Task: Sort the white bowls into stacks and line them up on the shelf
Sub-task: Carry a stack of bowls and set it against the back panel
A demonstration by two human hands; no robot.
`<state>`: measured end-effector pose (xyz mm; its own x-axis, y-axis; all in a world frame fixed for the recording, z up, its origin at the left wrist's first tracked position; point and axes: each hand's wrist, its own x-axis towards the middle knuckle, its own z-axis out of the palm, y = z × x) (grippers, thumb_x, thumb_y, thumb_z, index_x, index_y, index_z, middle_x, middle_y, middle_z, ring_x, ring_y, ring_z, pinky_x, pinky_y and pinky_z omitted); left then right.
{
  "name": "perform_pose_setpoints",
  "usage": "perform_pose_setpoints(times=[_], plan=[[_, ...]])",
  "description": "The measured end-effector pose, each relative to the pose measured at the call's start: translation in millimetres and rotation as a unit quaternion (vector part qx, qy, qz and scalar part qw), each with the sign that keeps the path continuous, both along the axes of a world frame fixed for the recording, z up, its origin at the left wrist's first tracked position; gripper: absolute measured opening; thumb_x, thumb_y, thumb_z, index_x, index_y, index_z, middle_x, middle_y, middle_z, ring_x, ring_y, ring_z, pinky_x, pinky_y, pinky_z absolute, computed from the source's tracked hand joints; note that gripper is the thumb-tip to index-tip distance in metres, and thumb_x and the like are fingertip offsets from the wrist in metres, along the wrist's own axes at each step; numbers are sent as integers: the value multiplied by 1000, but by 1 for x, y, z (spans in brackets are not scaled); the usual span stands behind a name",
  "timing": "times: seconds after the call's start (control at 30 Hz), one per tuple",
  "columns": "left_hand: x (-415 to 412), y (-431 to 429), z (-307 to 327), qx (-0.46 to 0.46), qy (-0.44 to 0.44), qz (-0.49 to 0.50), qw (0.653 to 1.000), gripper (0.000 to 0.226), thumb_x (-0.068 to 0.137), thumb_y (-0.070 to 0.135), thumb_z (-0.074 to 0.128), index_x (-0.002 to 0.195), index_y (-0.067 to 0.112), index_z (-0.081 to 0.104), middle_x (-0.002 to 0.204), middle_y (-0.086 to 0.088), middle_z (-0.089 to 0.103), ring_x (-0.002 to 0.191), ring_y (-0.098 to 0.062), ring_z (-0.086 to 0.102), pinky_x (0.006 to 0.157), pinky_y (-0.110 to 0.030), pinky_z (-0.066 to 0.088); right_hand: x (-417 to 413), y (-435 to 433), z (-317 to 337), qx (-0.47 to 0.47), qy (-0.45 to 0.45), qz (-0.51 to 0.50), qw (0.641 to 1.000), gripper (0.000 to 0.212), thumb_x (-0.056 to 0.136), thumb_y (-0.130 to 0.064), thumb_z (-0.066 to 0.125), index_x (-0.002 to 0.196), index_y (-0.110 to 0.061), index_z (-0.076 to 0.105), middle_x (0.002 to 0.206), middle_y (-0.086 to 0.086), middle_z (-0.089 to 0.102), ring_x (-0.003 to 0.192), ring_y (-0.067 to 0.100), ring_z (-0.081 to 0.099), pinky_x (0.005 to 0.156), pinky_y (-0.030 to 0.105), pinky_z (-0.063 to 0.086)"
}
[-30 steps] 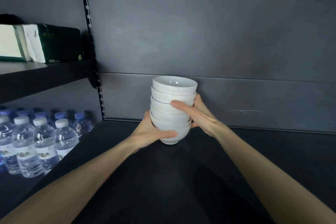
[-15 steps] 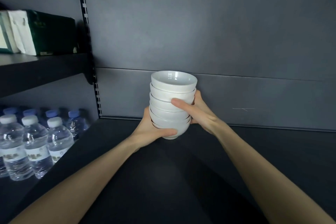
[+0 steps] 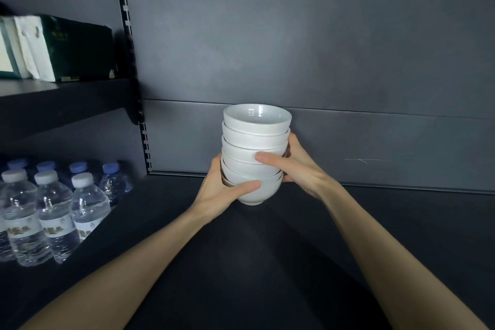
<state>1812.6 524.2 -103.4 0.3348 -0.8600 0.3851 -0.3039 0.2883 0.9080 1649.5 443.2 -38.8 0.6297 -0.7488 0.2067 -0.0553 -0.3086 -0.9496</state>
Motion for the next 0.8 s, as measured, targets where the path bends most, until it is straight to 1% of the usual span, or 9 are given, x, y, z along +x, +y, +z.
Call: perform_pose_setpoints(times=[0.1, 0.23, 0.3, 0.43, 0.47, 0.53, 0.63, 0.73, 0.8], plan=[[0, 1, 1, 11, -15, 29, 999, 73, 70, 21, 83, 128, 31, 39, 114, 26, 54, 93, 27, 52, 69, 3, 42, 1, 0, 1, -2, -3, -1, 1000, 82, 77, -30, 78, 143, -29, 29, 128, -12, 56, 113, 5, 57, 85, 32, 54], [0, 1, 3, 27, -13, 44, 999, 84, 65, 37, 86, 135, 26, 40, 115, 25, 56, 100, 16, 53, 69, 3, 42, 3, 0, 4, -4, -2, -2, 1000, 81, 77, -31, 78, 142, -30, 31, 127, -11, 58, 112, 6, 58, 86, 36, 55], [-1, 2, 4, 31, -15, 52, 998, 90, 59, 47, 84, 135, 26, 41, 115, 25, 57, 103, 14, 52, 68, 3, 42, 4, 0, 5, -3, -1, -1, 1000, 79, 77, -31, 77, 142, -30, 32, 126, -11, 58, 111, 6, 59, 84, 35, 56], [-3, 3, 6, 38, -19, 65, 997, 93, 54, 55, 81, 133, 28, 41, 114, 24, 57, 102, 14, 51, 67, 3, 41, 4, 1, 6, -4, -2, -4, 1000, 76, 78, -30, 77, 140, -31, 34, 123, -12, 60, 108, 5, 60, 80, 34, 56], [-2, 3, 5, 40, -21, 68, 997, 93, 54, 55, 81, 133, 27, 41, 115, 22, 58, 102, 13, 52, 67, 3, 41, 4, 1, 5, -4, -4, -5, 1000, 75, 78, -30, 77, 140, -31, 35, 123, -11, 60, 108, 5, 60, 80, 34, 56], [-2, 3, 4, 44, -27, 73, 996, 84, 63, 46, 85, 132, 26, 41, 116, 19, 58, 102, 10, 53, 66, 3, 41, 3, 1, 4, -3, -8, -7, 1000, 75, 78, -29, 77, 139, -31, 35, 123, -11, 61, 108, 7, 61, 81, 35, 56], [-3, 4, 5, 52, -33, 79, 995, 74, 68, 38, 83, 128, 27, 42, 113, 20, 58, 101, 8, 54, 66, 2, 42, 3, 0, 2, -2, -15, -10, 1000, 74, 76, -30, 79, 138, -32, 38, 123, -9, 62, 109, 9, 61, 83, 38, 57], [-4, 4, 5, 50, -30, 78, 995, 76, 67, 39, 84, 129, 25, 42, 112, 20, 58, 98, 10, 53, 65, 2, 42, 3, -1, 1, 1, -20, -16, 1000, 75, 73, -31, 81, 136, -33, 41, 120, -9, 64, 107, 10, 63, 84, 41, 57], [-5, 5, 6, 49, -28, 74, 996, 81, 62, 46, 83, 129, 25, 42, 112, 21, 57, 99, 11, 52, 65, 2, 42, 3, -3, 1, 3, -23, -27, 999, 73, 72, -30, 82, 134, -32, 45, 116, -8, 66, 104, 10, 65, 83, 43, 58]])
